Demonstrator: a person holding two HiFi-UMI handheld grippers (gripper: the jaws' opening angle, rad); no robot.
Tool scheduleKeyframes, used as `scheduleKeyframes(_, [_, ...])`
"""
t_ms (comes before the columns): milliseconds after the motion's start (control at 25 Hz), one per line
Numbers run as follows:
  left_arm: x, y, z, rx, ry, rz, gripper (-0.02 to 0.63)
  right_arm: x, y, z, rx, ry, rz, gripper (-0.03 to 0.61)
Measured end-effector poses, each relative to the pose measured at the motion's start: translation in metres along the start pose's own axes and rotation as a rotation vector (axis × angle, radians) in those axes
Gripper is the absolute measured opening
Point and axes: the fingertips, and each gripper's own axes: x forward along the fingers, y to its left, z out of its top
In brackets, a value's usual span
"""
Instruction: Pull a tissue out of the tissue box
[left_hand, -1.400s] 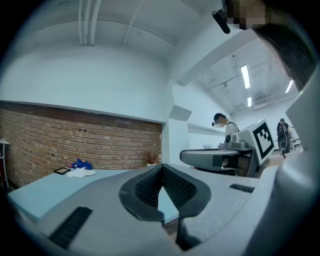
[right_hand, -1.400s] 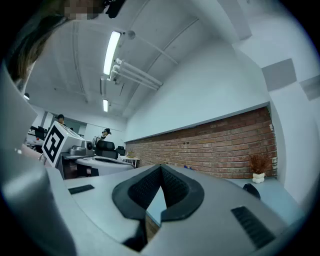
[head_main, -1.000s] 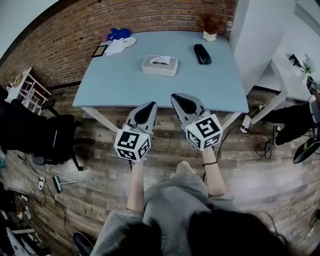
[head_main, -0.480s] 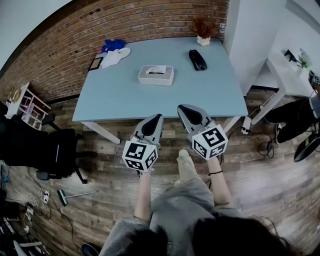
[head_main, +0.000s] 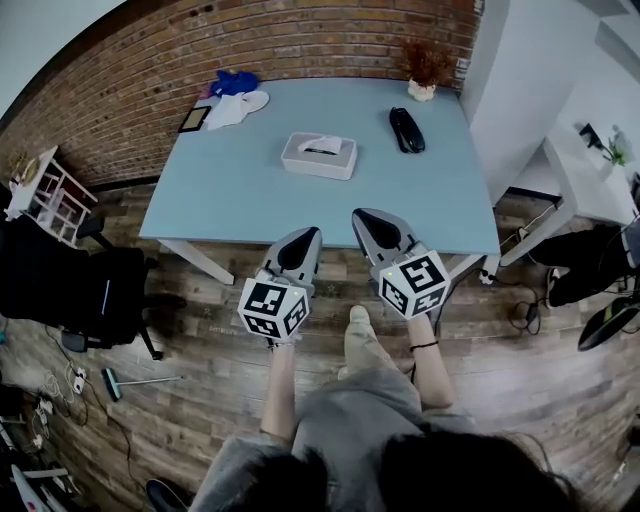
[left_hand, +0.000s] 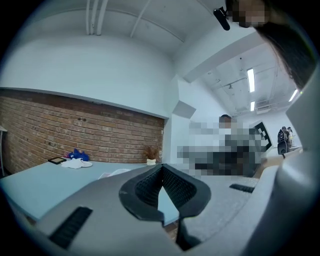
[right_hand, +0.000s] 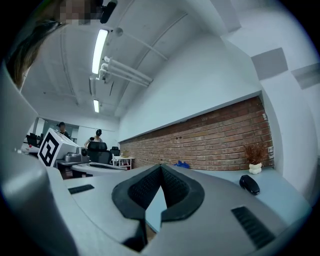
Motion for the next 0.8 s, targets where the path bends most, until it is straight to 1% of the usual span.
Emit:
scheduleKeyframes(200, [0.024, 0.023, 0.001, -0.001, 0.005, 0.003, 0.003, 0.029, -0.019, -0.004, -0.007, 0.016, 0.014, -0.002])
scheduleKeyframes(440, [0.055, 0.053, 0.014, 0.009, -0.003, 0.003, 0.003, 0.063, -0.048, 0.001, -0.014, 0.025, 0.022, -0.002])
scheduleKeyframes(800, [0.094, 0.089, 0.018, -0.006, 0.025, 0.029, 0.003, 0.106, -0.089, 0.0, 0.022, 0.048, 0.03, -0.002])
